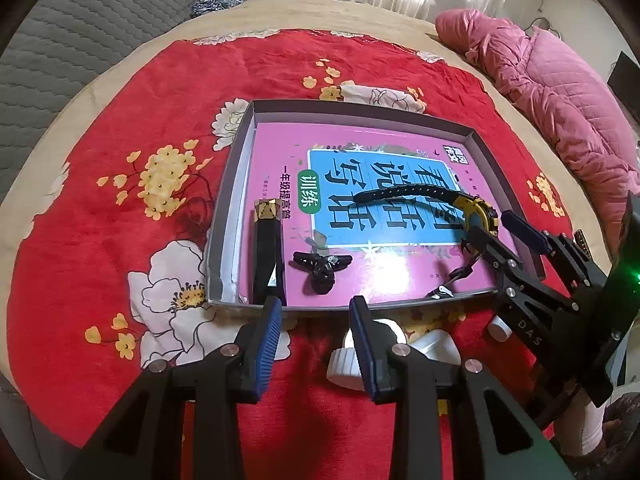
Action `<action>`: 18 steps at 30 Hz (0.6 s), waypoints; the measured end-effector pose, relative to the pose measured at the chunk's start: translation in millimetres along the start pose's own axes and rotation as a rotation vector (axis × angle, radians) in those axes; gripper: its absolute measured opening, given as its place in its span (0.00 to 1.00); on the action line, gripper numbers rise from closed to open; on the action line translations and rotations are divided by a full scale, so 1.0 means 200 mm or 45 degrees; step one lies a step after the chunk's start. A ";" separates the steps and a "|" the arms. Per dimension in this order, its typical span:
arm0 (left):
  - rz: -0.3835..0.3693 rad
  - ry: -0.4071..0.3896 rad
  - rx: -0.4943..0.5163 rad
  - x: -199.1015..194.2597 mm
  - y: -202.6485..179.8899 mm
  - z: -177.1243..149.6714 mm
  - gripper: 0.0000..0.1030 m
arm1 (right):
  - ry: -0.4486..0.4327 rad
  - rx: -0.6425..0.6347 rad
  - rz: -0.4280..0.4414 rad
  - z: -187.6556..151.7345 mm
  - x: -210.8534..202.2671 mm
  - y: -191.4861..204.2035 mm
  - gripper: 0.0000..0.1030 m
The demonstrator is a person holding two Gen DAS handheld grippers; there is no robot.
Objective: Organize rigid objects
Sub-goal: 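Withdraw both open tools from the box toward the remaining objects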
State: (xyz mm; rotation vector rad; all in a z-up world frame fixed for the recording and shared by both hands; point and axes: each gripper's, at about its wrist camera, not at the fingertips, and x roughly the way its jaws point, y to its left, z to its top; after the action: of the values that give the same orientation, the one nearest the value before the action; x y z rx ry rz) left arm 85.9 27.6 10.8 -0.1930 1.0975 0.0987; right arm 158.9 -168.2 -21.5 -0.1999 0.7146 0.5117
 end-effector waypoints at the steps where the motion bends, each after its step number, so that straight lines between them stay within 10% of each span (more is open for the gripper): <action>1: 0.001 0.001 0.002 0.00 0.00 0.00 0.34 | -0.016 0.011 0.014 0.00 -0.01 0.00 0.59; 18: -0.017 0.000 0.036 -0.02 -0.05 -0.02 0.46 | -0.176 0.107 0.189 0.03 -0.14 -0.07 0.73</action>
State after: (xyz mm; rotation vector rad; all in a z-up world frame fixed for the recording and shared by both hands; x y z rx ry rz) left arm 82.9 17.8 13.0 -0.1753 1.0972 0.0710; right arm 151.6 -188.1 2.7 -0.0323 0.6168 0.6296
